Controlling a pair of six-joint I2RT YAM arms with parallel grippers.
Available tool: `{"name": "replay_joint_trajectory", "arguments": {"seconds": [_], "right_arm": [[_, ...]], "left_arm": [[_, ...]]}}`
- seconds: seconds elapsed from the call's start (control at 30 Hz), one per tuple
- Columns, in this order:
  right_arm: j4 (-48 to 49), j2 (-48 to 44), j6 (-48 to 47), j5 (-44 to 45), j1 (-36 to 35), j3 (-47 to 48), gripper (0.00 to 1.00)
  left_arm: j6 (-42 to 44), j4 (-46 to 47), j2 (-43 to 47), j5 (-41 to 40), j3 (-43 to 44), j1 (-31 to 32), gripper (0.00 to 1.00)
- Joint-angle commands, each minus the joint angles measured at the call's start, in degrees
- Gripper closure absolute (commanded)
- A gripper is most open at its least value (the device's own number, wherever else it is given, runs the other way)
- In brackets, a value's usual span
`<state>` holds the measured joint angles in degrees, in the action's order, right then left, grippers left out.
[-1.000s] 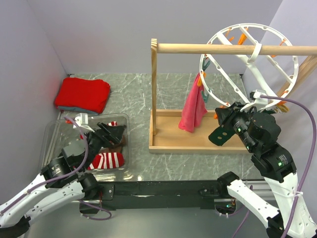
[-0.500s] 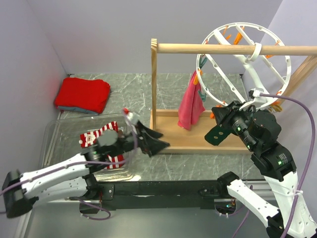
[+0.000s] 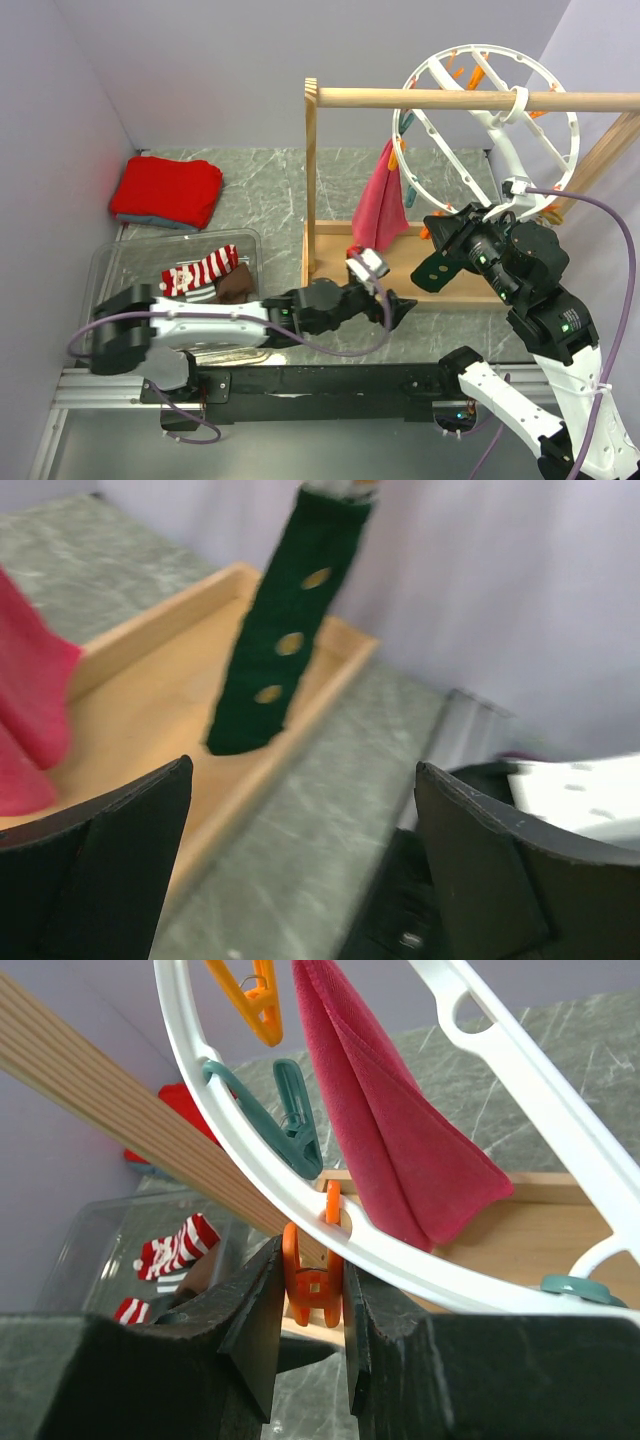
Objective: Remove the socks clipped to the hanger
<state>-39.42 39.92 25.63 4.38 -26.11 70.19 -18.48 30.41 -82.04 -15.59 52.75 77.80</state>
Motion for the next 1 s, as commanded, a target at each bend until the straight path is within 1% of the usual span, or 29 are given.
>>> {"name": "replay_joint_trajectory", "arguments": {"seconds": [0.0, 0.1, 0.2, 0.27, 0.37, 0.47, 0.5, 0.57, 0.63, 0.67, 0.73, 0.77, 0.83, 0.87, 0.93, 0.97], "right_arm": [[-0.39, 0.25, 0.39, -4.21, -0.26, 1.44, 1.0], [-0.75, -0.02, 0.39, -4.21, -0.26, 1.52, 1.0], [-1.1, -0.37, 0.39, -4.21, -0.35, 1.44, 1.0], [-1.36, -0.63, 0.48, -4.21, -0.26, 1.44, 1.0], [-1.45, -1.34, 0.65, -4.21, -0.26, 1.0, 1.0], [-1.89, -1.69, 0.65, -4.21, -0.26, 0.91, 1.0], [-2.06, -1.78, 0.57, -4.21, -0.26, 0.91, 1.0], [-2.42, -1.95, 0.39, -4.21, -0.26, 0.91, 1.0], [-2.42, -2.3, 0.39, -4.21, -0.35, 0.74, 0.99], [-2.42, -2.3, 0.39, -4.21, -0.26, 0.65, 0.99], [-2.5, -2.3, 0.39, -4.21, -0.35, 0.56, 0.99], [-2.42, -2.3, 0.48, -4.21, -0.26, 0.47, 0.99], [-2.59, -2.3, 0.56, -4.21, -0.26, 0.38, 0.98], [-2.51, -2.3, 0.48, -4.21, -0.26, 0.38, 0.97], [-2.59, -2.3, 0.56, -4.99, -0.26, 0.38, 0.96], [-2.59, -2.22, 0.56, -5.43, -0.26, 0.47, 0.96]], "left_arm": [[11.95, 8.61, -7.77, -6.64, 6.9, 0.25, 0.04], [15.04, 9.66, -13.31, -6.47, 11.91, 0.16, 0.04], [16.02, 8.62, -18.67, -6.81, 16.92, -0.28, 0.04], [16.02, 7.73, -22.0, -6.73, 19.22, -0.54, 0.04], [15.84, 7.47, -26.31, -4.36, 23.34, -1.86, 0.04], [14.97, 5.71, -29.31, -3.57, 26.25, -3.35, 0.04], [14.44, 5.88, -29.67, -2.78, 26.35, -3.88, 0.04], [13.65, 6.76, -30.1, 1.78, 26.44, -4.67, 0.04], [13.03, 5.98, -30.55, 6.25, 26.96, -4.94, 0.03], [13.2, 5.45, -30.9, 7.15, 27.84, -5.03, 0.02], [13.03, 4.22, -31.07, 8.38, 28.37, -5.03, 0.11], [12.33, 4.22, -30.9, 9.52, 28.11, -5.03, 0.21], [11.63, 4.22, -30.11, 11.19, 27.76, -5.03, 0.29], [10.49, 3.43, -29.85, 13.11, 27.76, -5.11, 0.36], [9.17, 2.64, -29.15, 15.15, 27.58, -5.2, 0.43], [7.68, 2.28, -28.18, 16.63, 27.06, -5.46, 0.53]]}}
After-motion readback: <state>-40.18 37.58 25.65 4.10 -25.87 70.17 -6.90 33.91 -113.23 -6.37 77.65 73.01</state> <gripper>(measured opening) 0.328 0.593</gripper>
